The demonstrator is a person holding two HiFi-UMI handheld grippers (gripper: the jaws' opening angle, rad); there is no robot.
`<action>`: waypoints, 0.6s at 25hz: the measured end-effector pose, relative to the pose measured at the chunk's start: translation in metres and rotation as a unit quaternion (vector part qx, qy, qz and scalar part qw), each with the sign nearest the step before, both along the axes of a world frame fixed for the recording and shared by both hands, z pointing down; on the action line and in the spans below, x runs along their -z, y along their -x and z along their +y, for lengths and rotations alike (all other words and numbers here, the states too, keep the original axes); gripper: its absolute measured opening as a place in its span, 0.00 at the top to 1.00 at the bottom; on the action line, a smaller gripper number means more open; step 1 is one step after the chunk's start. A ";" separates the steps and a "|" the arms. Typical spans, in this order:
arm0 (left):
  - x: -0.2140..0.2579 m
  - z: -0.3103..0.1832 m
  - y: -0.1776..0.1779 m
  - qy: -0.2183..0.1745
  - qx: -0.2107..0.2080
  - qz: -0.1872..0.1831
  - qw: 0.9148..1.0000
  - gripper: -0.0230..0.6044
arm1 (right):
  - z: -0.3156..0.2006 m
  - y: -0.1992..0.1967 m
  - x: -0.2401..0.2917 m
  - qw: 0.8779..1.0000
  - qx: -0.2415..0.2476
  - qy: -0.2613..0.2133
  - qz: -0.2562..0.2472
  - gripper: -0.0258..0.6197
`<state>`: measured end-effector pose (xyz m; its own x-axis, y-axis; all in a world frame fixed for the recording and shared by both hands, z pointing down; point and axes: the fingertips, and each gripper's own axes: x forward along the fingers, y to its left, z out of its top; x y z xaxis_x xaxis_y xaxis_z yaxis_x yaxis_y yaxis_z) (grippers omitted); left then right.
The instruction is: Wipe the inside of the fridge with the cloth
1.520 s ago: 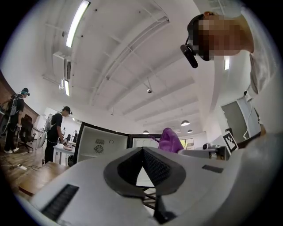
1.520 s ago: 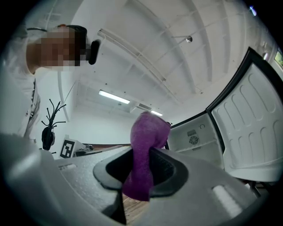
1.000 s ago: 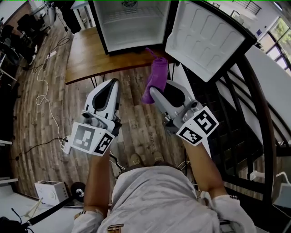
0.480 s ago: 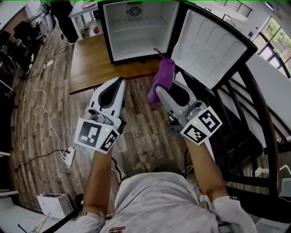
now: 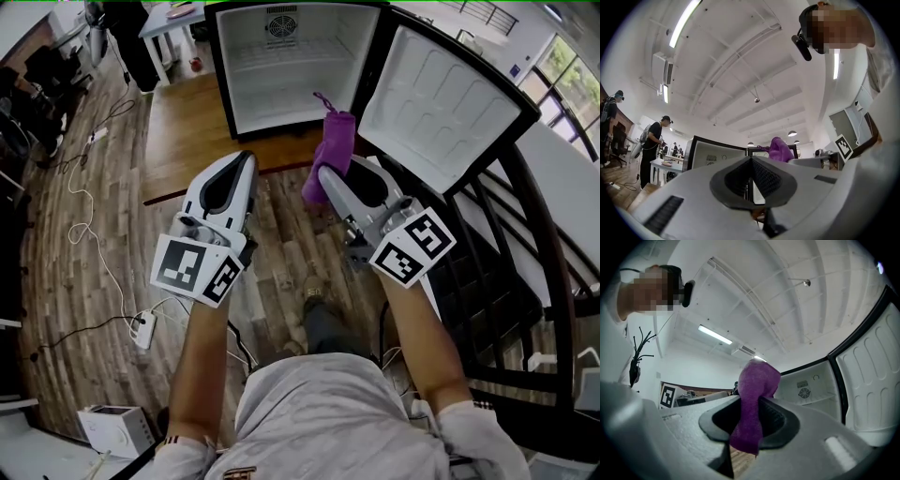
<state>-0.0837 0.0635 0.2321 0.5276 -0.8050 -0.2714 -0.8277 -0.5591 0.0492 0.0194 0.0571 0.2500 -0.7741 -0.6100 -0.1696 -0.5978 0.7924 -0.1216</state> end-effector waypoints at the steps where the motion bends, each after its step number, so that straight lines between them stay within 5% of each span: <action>1: 0.000 -0.007 0.001 0.000 0.001 0.000 1.000 0.97 | -0.007 0.001 0.000 1.000 0.001 0.000 0.000 0.80; 15: -0.010 -0.153 -0.005 0.009 0.041 -0.028 0.999 0.97 | -0.159 0.001 -0.004 0.999 0.029 -0.006 0.013 0.80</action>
<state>-0.0786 -0.0896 0.2417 0.4739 -0.8507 -0.2276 -0.8723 -0.4888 0.0107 0.0186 -0.1019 0.2540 -0.8118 -0.5627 -0.1560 -0.5544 0.8266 -0.0964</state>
